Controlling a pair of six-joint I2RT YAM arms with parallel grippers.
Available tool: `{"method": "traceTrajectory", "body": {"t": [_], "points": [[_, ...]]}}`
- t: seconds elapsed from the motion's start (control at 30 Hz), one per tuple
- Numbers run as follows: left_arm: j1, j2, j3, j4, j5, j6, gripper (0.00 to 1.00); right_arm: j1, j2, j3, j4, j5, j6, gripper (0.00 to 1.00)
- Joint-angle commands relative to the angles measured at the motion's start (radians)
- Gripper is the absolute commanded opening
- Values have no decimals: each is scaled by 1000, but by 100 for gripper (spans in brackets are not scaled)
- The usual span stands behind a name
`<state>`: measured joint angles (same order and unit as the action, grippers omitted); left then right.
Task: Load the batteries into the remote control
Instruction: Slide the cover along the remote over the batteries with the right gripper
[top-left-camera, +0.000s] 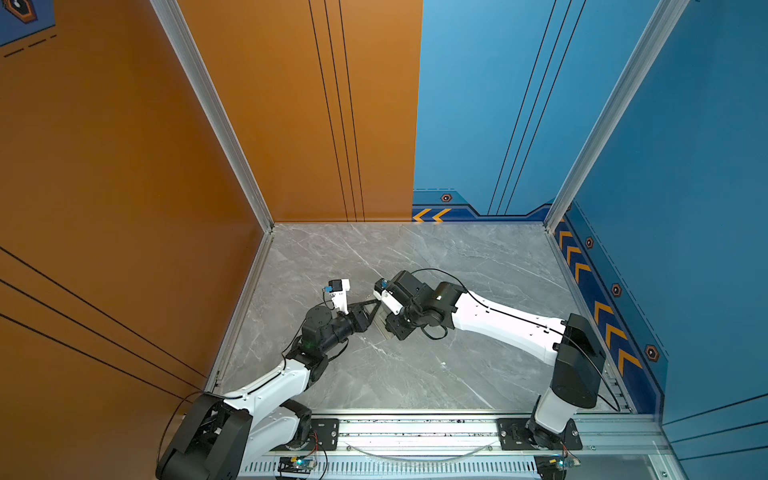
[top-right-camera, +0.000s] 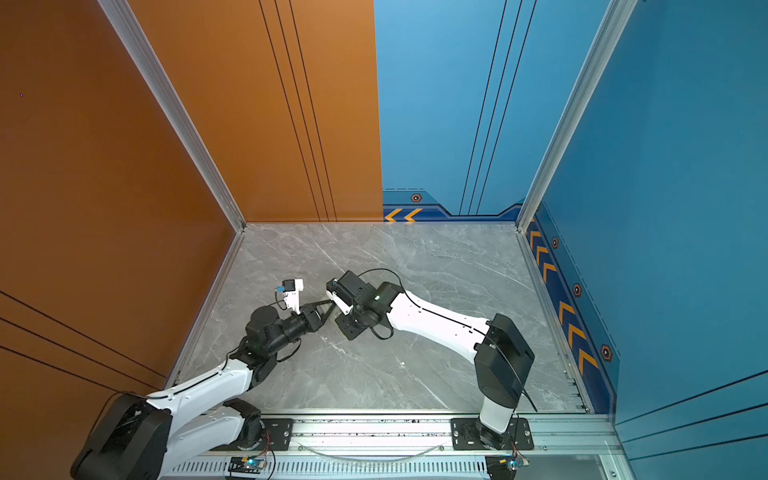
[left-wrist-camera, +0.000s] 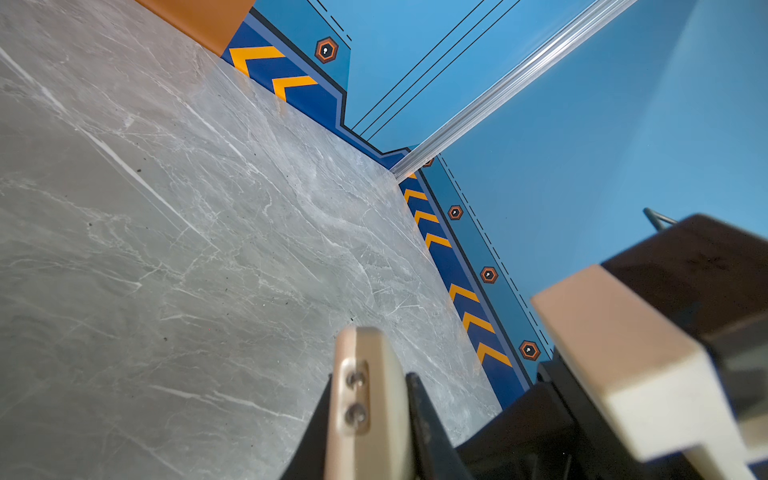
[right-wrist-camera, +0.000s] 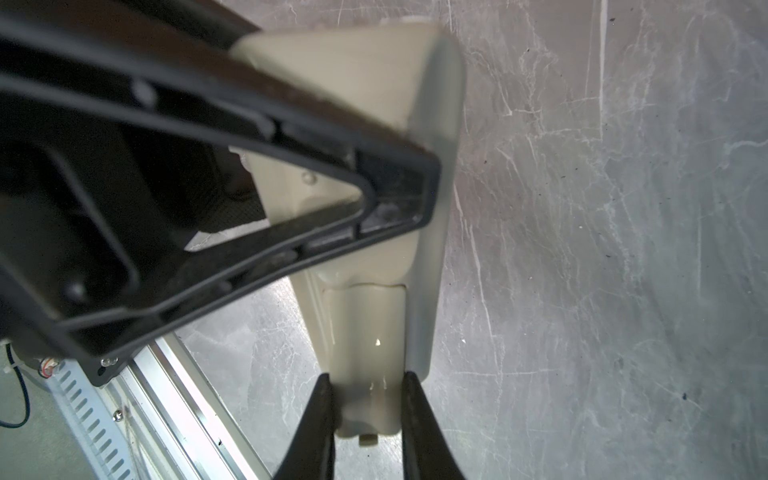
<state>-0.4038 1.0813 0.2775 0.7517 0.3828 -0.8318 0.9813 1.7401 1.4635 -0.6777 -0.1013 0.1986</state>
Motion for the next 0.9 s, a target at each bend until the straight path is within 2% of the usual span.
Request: {"method": "traceTrajectory", "body": {"t": [0.0,0.87], "points": [[0,-1,8,38,74,-7,0,10,22,39,-14,20,-32,1],[-21,10,32,38,122,2,0,6,46,75,-26,37,-53,1]]}}
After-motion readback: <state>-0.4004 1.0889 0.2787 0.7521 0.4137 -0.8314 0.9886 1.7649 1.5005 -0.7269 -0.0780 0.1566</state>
